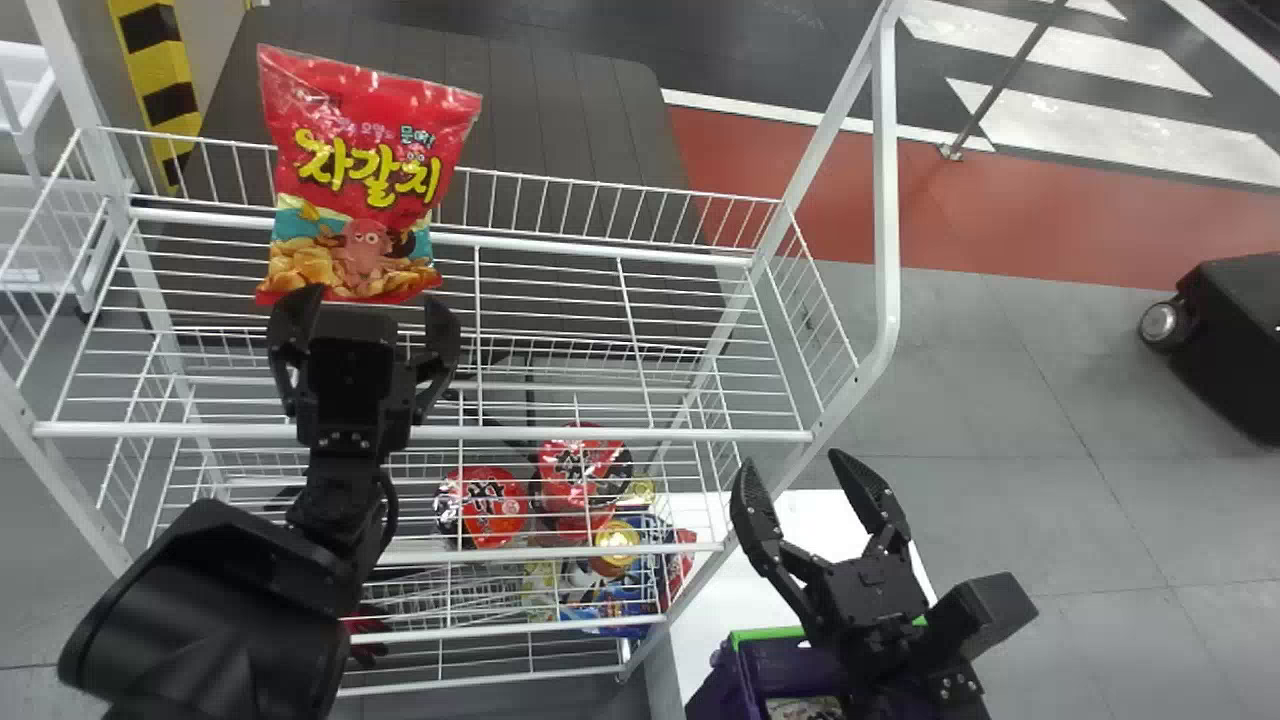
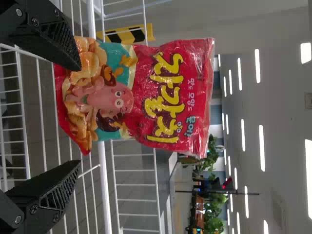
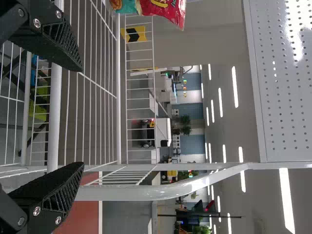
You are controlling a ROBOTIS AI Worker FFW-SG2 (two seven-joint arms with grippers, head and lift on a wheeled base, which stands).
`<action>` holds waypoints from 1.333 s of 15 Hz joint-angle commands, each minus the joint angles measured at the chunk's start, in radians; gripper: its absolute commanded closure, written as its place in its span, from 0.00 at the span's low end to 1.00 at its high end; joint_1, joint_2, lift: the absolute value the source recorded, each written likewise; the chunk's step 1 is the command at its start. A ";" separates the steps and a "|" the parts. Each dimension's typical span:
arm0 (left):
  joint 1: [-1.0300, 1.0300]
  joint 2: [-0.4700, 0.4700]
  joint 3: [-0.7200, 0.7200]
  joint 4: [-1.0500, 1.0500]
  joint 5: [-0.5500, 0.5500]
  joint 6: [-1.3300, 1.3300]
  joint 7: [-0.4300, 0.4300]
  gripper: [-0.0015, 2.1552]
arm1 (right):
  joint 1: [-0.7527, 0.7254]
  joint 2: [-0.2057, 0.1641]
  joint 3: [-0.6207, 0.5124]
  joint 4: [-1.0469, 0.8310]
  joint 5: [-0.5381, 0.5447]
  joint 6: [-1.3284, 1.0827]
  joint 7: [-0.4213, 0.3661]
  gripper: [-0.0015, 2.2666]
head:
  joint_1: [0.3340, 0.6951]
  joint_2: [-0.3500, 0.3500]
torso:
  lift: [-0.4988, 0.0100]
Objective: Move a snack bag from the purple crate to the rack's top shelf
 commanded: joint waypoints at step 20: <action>-0.173 -0.003 -0.001 0.268 0.068 -0.125 -0.074 0.09 | -0.021 0.003 0.038 0.023 0.010 -0.022 0.002 0.07 | 1.00 0.14 | 0.98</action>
